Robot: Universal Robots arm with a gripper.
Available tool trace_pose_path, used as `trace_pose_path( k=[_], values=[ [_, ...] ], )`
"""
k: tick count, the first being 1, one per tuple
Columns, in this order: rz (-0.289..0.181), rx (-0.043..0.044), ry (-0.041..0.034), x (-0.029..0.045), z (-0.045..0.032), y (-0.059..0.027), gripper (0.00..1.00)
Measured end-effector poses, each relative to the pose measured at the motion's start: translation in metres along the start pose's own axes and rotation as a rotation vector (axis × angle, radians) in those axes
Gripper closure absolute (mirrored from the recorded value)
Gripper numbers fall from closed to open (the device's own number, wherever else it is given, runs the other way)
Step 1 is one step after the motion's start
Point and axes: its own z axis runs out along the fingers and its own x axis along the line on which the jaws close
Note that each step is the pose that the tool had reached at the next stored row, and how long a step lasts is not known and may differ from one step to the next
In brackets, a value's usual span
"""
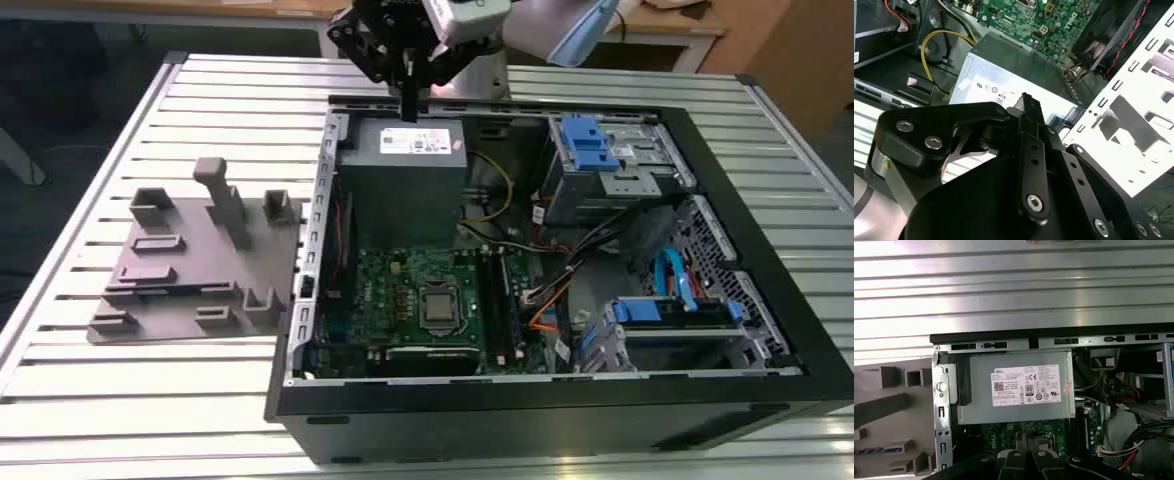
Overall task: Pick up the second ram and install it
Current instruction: 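Reach for the second ram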
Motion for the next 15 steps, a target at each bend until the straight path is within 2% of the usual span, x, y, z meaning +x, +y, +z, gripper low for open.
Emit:
trace_pose_path(
  k=[4,6,8,15],
  values=[
    [0.000,0.0000,0.0000,0.0004,0.0000,0.0000,0.90],
    [0.000,0.0001,0.0000,0.0033,-0.0002,-0.0003,0.90],
    [0.000,0.0000,-0.0002,0.0100,-0.0003,-0.0008,0.90],
    [0.000,-0.0002,-0.0022,0.0410,-0.0011,-0.0031,0.90]
  ],
)
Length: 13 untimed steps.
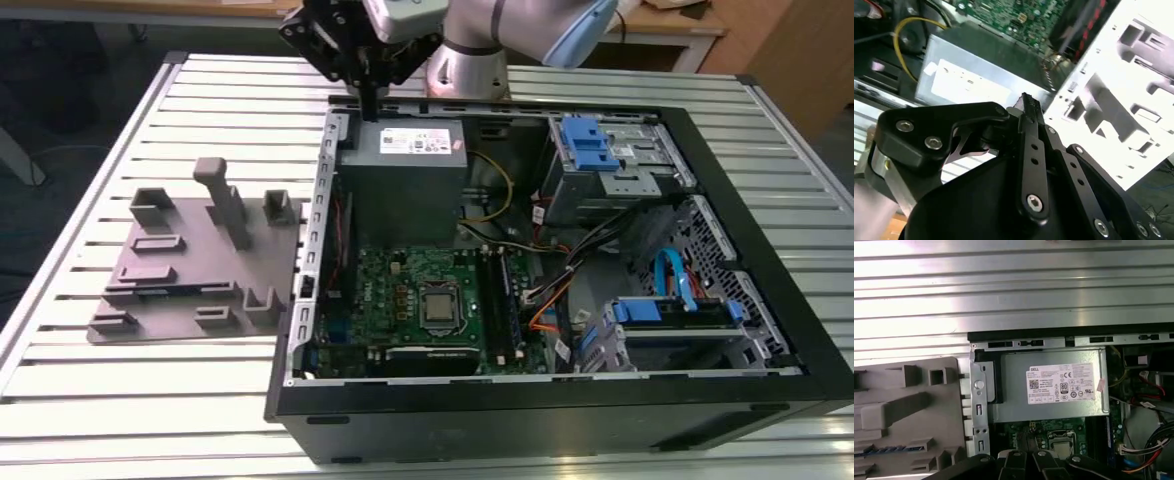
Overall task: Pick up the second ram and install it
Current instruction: 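Reach for the second ram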
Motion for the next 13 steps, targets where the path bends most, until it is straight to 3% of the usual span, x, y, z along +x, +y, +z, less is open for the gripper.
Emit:
trace_pose_path(
  k=[2,13],
  values=[
    [0.000,0.0000,0.0000,0.0092,-0.0002,-0.0007,0.90],
    [0.000,0.0000,0.0000,0.0390,-0.0003,-0.0030,0.90]
  ],
)
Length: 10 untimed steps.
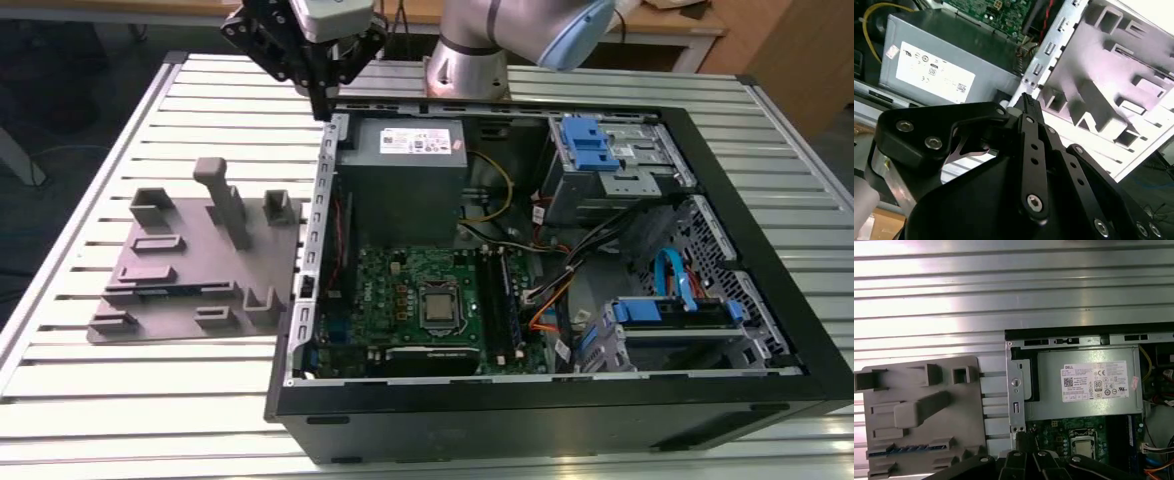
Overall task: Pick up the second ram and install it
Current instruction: 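Reach for the second ram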
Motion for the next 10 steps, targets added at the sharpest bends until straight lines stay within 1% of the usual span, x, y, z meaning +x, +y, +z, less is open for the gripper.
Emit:
trace_pose_path(
  k=[4,10],
  values=[
    [0.000,0.0001,0.0001,0.0118,-0.0003,-0.0009,0.90],
    [0.000,0.0000,-0.0003,0.0355,-0.0009,-0.0027,0.90]
  ],
)
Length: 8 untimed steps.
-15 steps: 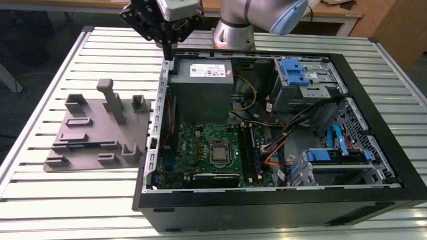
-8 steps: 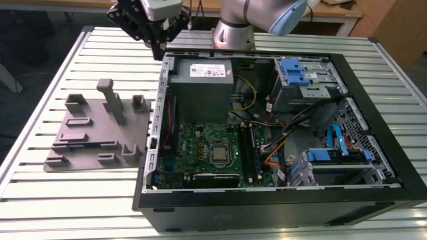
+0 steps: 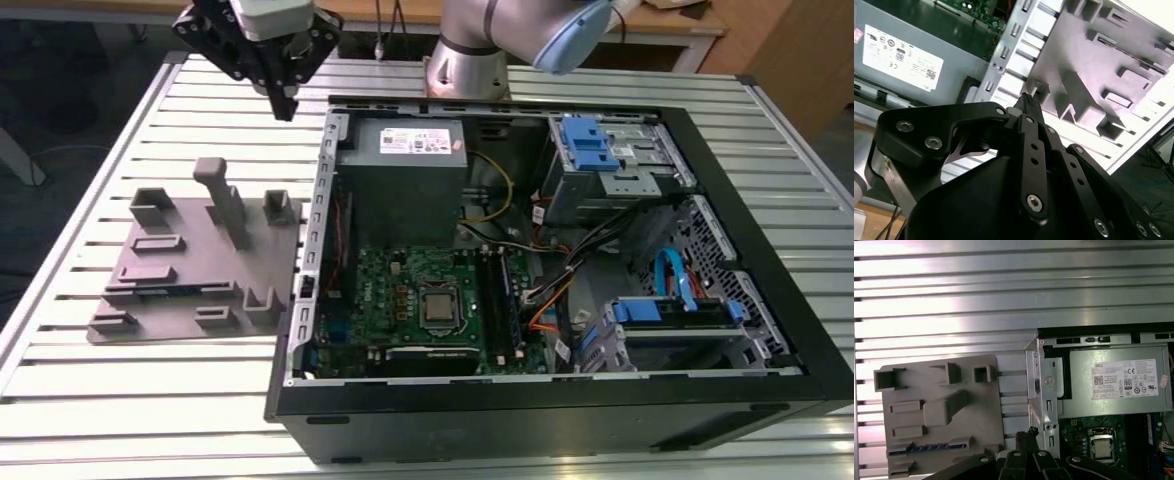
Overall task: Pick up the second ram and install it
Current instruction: 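Reach for the second ram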
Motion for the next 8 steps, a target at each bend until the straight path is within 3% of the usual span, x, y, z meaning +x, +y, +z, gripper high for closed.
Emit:
trace_pose_path(
  k=[8],
  values=[
    [0.000,0.0000,-0.0002,0.0238,-0.0001,-0.0018,0.90]
  ],
)
